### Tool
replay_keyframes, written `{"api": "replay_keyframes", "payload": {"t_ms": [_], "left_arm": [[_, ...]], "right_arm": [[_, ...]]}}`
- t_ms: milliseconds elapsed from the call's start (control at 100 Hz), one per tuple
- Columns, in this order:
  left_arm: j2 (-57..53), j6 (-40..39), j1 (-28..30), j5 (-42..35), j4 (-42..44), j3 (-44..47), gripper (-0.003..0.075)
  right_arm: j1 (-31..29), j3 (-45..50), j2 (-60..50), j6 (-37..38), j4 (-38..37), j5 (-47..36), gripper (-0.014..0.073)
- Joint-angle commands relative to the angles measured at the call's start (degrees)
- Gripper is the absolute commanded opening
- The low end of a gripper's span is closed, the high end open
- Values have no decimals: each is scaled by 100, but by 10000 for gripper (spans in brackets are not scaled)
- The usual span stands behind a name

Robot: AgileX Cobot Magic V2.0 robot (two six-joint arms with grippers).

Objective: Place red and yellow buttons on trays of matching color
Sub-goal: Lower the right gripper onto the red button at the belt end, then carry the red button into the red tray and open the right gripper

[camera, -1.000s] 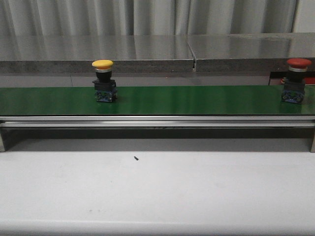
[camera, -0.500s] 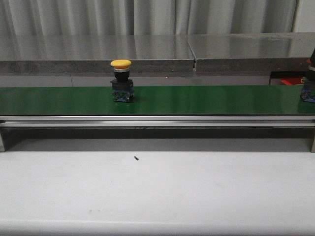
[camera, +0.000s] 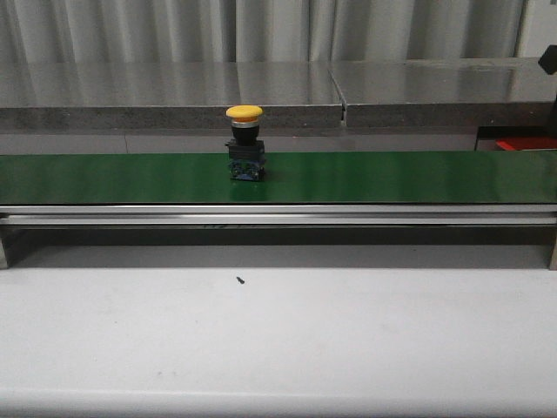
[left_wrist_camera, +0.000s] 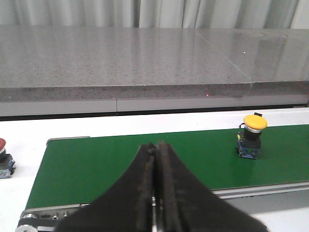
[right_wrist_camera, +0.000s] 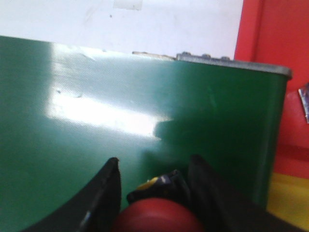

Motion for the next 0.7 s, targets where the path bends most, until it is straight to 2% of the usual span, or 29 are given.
{"api": "replay_keyframes", "payload": {"t_ms": [0,160,370,690], "left_arm": [[5,-28,-45,-255,-163,-150,-19],[5,-28,-45,-255,-163,-150,-19],[5,-28,-45,-255,-163,-150,-19],[5,-28,-45,-255,-163,-150,-19]], "right_arm": [[-57,-556,-314,-3,82,-39,120],[-302,-1629,-17,59,56,240,120],[-751,-3307,1047,209,56,622,120],[-811,-5022,2696,308,56,698,120]]}}
